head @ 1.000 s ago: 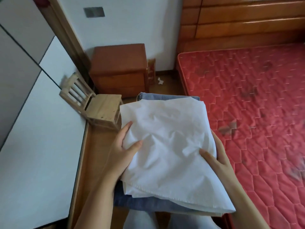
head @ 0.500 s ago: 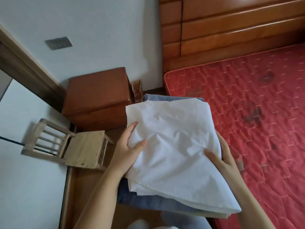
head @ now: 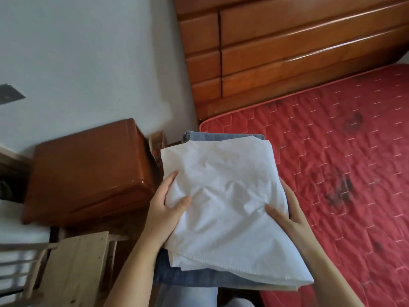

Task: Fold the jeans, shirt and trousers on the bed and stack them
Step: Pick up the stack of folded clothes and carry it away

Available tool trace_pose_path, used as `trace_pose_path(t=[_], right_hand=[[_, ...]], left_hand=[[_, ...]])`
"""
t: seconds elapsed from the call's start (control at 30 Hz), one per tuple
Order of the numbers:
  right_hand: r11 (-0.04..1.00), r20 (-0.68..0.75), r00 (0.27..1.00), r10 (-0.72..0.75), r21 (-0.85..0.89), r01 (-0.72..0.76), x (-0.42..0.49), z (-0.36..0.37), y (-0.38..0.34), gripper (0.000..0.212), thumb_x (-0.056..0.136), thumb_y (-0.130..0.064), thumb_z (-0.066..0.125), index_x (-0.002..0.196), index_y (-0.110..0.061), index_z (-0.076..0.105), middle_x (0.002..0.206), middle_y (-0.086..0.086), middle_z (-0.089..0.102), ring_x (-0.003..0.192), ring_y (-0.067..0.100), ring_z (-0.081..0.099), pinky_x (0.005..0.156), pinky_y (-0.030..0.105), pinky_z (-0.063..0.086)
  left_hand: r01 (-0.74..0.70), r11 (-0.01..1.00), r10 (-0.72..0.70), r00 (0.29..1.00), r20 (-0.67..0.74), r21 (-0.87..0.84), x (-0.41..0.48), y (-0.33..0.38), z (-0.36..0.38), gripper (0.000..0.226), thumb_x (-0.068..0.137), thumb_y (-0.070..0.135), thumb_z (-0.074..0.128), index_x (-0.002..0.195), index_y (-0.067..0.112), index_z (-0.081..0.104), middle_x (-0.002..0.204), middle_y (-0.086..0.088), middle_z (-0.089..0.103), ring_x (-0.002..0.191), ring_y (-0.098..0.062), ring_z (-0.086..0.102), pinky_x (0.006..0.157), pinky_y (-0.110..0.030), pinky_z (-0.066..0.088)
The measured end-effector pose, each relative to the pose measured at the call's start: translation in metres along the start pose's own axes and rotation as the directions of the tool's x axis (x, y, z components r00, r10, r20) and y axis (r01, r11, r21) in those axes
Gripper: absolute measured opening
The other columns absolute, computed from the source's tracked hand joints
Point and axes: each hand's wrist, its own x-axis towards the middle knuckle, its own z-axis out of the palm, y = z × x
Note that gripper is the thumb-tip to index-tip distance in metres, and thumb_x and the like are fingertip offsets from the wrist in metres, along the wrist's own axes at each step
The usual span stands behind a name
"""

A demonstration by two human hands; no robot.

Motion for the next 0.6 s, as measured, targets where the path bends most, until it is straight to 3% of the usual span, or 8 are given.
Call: trace_pose_path(t=[0.1, 0.23, 0.33, 0.47, 0.53, 0.6], right_hand=[[1.0, -0.033, 0.999, 0.028, -0.002, -0.028, 0.067, 0.009, -0.006, 0.057, 0.082, -0.026, 0.065, 0.126, -0.051, 0.04, 0.111, -0.039, 0.051, 0.094, -0.017, 0.055, 0.062, 0.01, 0.05], [0.998, -0.027, 0.998, 0.062, -0.006, -0.063, 0.153, 0.015, -0.008, 0.06, 0.08, -0.026, 0.069, 0.127, -0.05, 0.04, 0.12, -0.032, 0.048, 0.095, -0.014, 0.057, 0.063, 0.009, 0.05], [0.996, -0.005, 0.996, 0.091, 0.0, -0.091, 0.217, 0.017, 0.002, 0.061, 0.071, -0.031, 0.067, 0.124, -0.051, 0.044, 0.123, -0.024, 0.053, 0.102, -0.004, 0.059, 0.069, 0.013, 0.052], [0.994, 0.027, 0.994, 0.105, -0.045, -0.104, 0.301, 0.01, 0.028, 0.065, 0.063, -0.041, 0.072, 0.121, -0.052, 0.045, 0.124, -0.023, 0.053, 0.105, -0.001, 0.058, 0.073, 0.015, 0.053], [0.992, 0.039, 0.994, 0.1, -0.076, -0.097, 0.336, 0.003, 0.036, 0.062, 0.062, -0.044, 0.072, 0.118, -0.055, 0.047, 0.121, -0.025, 0.054, 0.104, -0.002, 0.059, 0.073, 0.015, 0.052], [0.99, 0.048, 0.995, 0.09, -0.112, -0.084, 0.374, -0.009, 0.051, 0.057, 0.074, -0.032, 0.074, 0.119, -0.054, 0.046, 0.119, -0.026, 0.054, 0.102, -0.007, 0.058, 0.071, 0.01, 0.05]], left_hand=[[0.006, 1.0, -0.005, 0.999, 0.032, -0.012, 0.071, 0.001, 0.003, 0.06, 0.082, 0.011, 0.066, 0.13, 0.037, 0.04, 0.125, 0.022, 0.046, 0.112, 0.006, 0.047, 0.093, -0.019, 0.042], [0.005, 1.0, -0.005, 0.999, 0.033, -0.006, 0.154, -0.005, 0.013, 0.061, 0.082, 0.014, 0.066, 0.129, 0.041, 0.038, 0.122, 0.032, 0.041, 0.107, 0.02, 0.043, 0.08, -0.003, 0.042], [0.01, 1.0, -0.01, 1.0, 0.015, 0.005, 0.21, -0.021, 0.026, 0.061, 0.081, 0.017, 0.069, 0.127, 0.043, 0.038, 0.124, 0.033, 0.041, 0.107, 0.026, 0.04, 0.08, 0.003, 0.038], [0.044, 0.999, -0.045, 0.998, -0.032, -0.029, 0.275, -0.052, 0.054, 0.065, 0.07, 0.042, 0.071, 0.125, 0.049, 0.037, 0.122, 0.038, 0.041, 0.11, 0.024, 0.041, 0.08, -0.003, 0.041], [0.066, 0.996, -0.069, 0.996, -0.059, -0.058, 0.299, -0.068, 0.071, 0.064, 0.073, 0.038, 0.07, 0.126, 0.048, 0.036, 0.12, 0.038, 0.04, 0.107, 0.025, 0.041, 0.082, -0.008, 0.04], [0.07, 0.995, -0.076, 0.994, -0.084, -0.072, 0.328, -0.089, 0.096, 0.066, 0.072, 0.038, 0.07, 0.129, 0.045, 0.036, 0.121, 0.037, 0.04, 0.109, 0.023, 0.041, 0.086, -0.012, 0.04]])
